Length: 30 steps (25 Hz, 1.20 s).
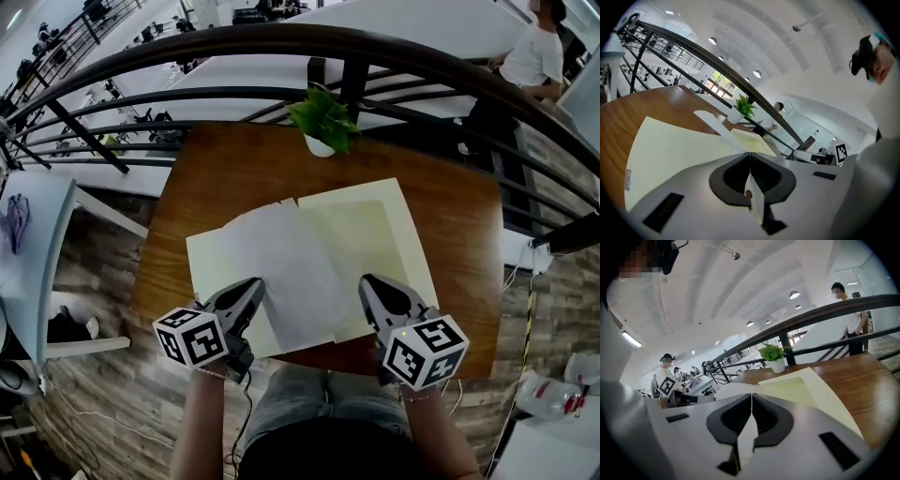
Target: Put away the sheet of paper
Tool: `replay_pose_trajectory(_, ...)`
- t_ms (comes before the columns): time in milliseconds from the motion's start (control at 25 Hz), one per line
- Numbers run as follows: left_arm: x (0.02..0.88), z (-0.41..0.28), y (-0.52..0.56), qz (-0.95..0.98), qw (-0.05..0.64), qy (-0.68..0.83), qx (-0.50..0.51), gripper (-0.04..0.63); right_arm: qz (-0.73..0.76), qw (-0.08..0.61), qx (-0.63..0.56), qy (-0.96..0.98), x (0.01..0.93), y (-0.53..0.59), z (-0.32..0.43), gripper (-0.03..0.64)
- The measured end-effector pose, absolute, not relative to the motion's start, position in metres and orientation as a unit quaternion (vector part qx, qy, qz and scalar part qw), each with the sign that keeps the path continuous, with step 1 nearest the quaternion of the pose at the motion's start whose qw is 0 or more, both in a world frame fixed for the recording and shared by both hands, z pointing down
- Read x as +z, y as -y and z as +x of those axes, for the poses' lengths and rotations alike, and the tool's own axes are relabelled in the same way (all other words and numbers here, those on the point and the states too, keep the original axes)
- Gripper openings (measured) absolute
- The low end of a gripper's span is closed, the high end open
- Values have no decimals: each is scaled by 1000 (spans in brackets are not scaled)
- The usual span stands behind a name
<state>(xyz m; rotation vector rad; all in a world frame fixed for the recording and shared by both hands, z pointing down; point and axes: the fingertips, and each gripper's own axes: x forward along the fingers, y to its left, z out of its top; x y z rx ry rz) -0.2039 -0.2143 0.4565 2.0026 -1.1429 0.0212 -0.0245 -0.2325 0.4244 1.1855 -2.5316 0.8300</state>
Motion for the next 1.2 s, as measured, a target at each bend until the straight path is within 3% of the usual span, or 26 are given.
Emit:
replay_pose_trajectory(480, 500, -220, 198, 799, 427, 409, 107, 18, 420, 127, 300, 847, 443, 228, -20, 28)
replay_pose_trajectory(1200, 531, -218, 189, 797, 435, 383, 172, 18, 441, 132, 317, 829, 459, 229, -8, 28)
